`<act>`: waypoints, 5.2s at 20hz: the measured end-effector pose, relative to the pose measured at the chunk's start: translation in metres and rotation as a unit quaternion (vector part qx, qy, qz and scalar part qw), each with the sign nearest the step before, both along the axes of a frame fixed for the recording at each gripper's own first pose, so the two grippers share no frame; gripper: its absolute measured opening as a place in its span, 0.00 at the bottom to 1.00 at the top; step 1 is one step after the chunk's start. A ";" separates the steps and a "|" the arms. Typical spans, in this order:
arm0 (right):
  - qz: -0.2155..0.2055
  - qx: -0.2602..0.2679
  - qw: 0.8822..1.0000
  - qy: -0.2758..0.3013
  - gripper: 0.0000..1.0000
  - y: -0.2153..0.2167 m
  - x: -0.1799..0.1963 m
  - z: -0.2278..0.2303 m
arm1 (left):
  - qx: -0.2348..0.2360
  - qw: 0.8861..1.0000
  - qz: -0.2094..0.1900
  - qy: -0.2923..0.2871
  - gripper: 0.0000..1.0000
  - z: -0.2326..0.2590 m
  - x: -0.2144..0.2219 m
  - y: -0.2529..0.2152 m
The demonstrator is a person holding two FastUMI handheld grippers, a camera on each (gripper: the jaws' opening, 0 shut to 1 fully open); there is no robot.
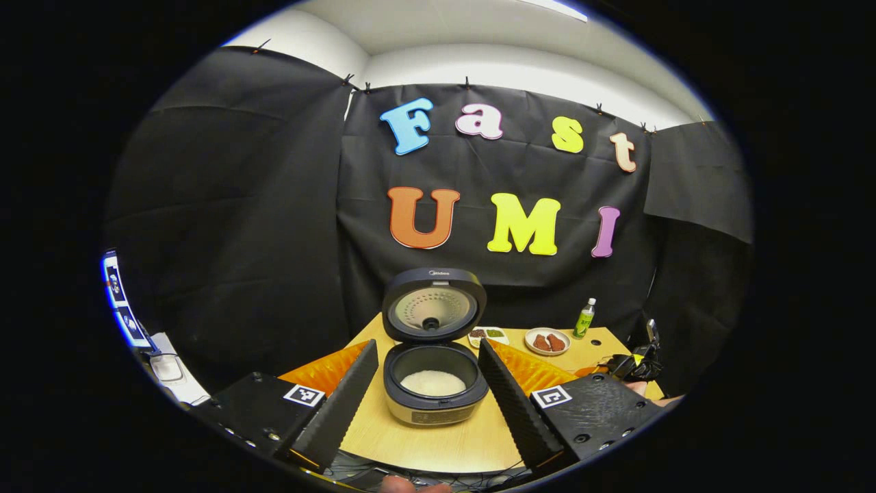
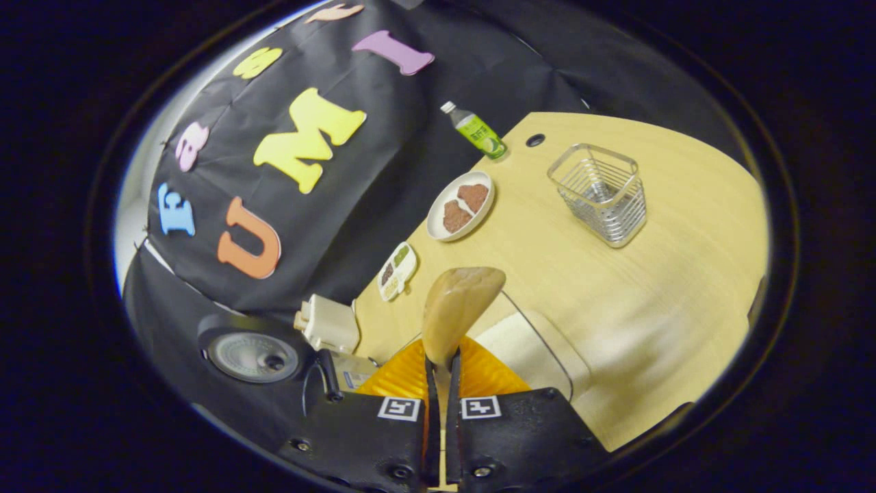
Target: Close the left gripper, press the button to open the rice cooker; take a wooden spoon from the chopstick holder with the right hand, scoop a spoonful of rice and pour it into the rice cooker, then put the wooden spoon back into the chopstick holder.
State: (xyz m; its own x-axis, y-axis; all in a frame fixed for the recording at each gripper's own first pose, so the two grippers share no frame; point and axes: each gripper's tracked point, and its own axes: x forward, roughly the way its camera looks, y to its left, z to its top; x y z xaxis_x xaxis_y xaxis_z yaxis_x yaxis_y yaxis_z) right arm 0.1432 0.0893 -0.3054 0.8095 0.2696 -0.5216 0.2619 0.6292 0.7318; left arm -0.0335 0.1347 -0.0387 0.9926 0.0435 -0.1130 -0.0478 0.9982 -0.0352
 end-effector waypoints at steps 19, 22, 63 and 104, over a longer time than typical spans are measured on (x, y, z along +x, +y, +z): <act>0.099 0.045 0.988 -0.110 0.08 0.131 0.026 0.154 | 0.003 1.000 0.026 -0.007 0.95 0.000 -0.038 0.019; 0.135 0.028 0.984 -0.117 0.08 0.182 0.032 0.157 | 0.004 0.999 0.039 -0.010 0.95 0.002 -0.049 0.031; 0.335 -0.478 0.728 -0.359 0.08 0.331 0.000 0.148 | -0.033 0.991 0.128 -0.011 0.95 -0.011 -0.096 0.100; 0.031 -0.344 0.931 -0.119 0.09 -0.203 0.075 0.127 | -0.006 0.996 -0.085 0.015 0.95 0.008 0.061 -0.171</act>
State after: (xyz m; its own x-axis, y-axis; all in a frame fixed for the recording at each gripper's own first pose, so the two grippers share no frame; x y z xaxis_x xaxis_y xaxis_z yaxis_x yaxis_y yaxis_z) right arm 0.2179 -0.1138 -0.1787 0.9183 -0.0110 -0.3956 0.0903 0.9791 0.1825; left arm 0.0274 -0.0364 -0.0311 0.9815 -0.1274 -0.1429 0.1217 0.9914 -0.0482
